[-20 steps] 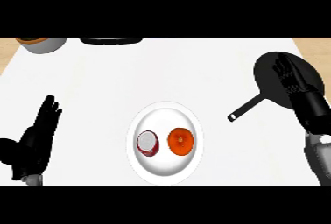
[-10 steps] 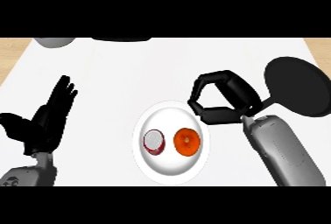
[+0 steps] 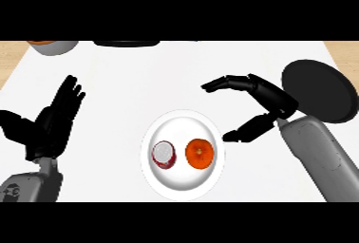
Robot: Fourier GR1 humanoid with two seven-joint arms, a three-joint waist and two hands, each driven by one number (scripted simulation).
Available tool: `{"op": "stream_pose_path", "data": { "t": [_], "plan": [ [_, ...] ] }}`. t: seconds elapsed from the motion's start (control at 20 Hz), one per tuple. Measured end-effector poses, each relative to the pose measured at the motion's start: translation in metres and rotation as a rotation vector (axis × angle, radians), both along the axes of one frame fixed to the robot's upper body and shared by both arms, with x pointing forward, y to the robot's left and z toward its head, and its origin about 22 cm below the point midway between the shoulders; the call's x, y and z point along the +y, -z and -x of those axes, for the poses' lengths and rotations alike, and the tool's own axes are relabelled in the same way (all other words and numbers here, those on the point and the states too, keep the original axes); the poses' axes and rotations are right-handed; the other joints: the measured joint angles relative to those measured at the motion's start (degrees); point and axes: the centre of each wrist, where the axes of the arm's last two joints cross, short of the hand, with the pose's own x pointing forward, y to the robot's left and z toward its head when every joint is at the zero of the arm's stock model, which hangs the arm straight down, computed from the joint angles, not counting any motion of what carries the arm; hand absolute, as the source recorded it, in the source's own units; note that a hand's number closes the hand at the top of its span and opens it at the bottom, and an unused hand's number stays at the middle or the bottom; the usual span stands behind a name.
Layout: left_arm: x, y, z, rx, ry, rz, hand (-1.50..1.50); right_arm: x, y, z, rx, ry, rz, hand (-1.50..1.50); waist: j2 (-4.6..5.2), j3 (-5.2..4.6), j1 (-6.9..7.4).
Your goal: Pick the can from the plate and place it in the pan
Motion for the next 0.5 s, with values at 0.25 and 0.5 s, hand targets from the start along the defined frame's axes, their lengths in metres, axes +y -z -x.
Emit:
{"op": "stream_pose_path", "data": {
  "t": [0.25,0.5],
  "plan": [
    [-0.001,-0.003,-0.005,0.002,0.004,-0.003,0.0,0.028,-0.038,-0.009,-0.081,-0.067,0.109,-1.5,-0.14,-0.02,-0.22],
    [-0.001,-0.002,-0.007,0.0,0.004,0.0,0.0,0.067,-0.062,-0.004,-0.169,-0.112,0.312,-1.5,-0.22,-0.06,-0.17]
  ]
}}
